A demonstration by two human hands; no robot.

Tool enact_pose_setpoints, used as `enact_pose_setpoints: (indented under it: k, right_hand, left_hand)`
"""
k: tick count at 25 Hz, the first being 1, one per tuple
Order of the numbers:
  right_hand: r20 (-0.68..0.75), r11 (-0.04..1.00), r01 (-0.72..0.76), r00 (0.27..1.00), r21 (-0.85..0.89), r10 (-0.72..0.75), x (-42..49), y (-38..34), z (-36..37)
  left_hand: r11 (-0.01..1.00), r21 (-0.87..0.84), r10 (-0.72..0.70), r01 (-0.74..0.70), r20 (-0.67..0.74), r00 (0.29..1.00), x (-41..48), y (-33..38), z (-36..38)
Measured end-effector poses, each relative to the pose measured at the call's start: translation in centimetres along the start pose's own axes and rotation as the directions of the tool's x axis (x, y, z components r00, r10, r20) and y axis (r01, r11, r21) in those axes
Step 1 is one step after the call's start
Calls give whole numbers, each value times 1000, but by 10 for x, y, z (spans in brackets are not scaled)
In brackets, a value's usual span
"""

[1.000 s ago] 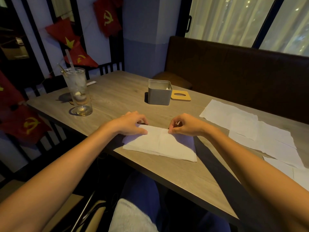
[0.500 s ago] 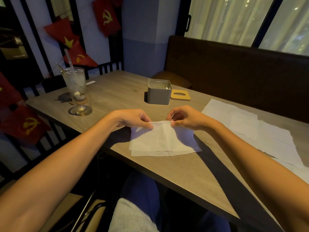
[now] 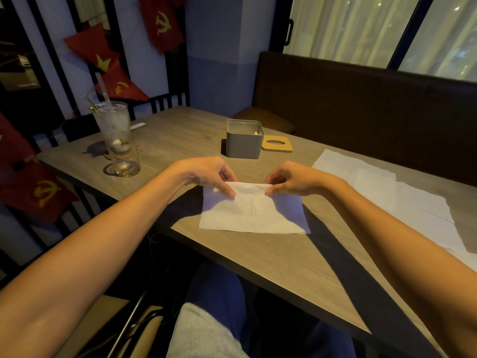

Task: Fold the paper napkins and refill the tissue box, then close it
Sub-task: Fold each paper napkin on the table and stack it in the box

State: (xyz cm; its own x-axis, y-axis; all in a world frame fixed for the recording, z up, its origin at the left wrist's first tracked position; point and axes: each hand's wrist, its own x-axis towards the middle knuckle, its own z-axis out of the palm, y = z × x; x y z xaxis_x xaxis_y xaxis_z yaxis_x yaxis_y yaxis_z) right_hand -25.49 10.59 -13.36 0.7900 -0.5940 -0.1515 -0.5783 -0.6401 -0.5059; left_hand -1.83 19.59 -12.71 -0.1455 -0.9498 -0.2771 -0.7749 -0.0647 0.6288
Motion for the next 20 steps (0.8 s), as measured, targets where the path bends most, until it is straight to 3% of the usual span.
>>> enact_pose_setpoints:
  k: [9, 17, 20]
  right_hand:
    - [-19, 998, -35, 999, -57, 34, 2, 9, 5]
    - [4, 999, -53, 999, -5, 53, 2, 12, 7]
    - [-4, 996, -84, 996, -36, 84, -1, 8, 5]
  left_hand:
    - [994, 103, -36, 41, -50, 998, 8, -23, 3]
    - [990, 133, -44, 50, -47, 998, 8, -24, 0]
    - [980, 198, -6, 30, -125, 992, 1, -17, 1]
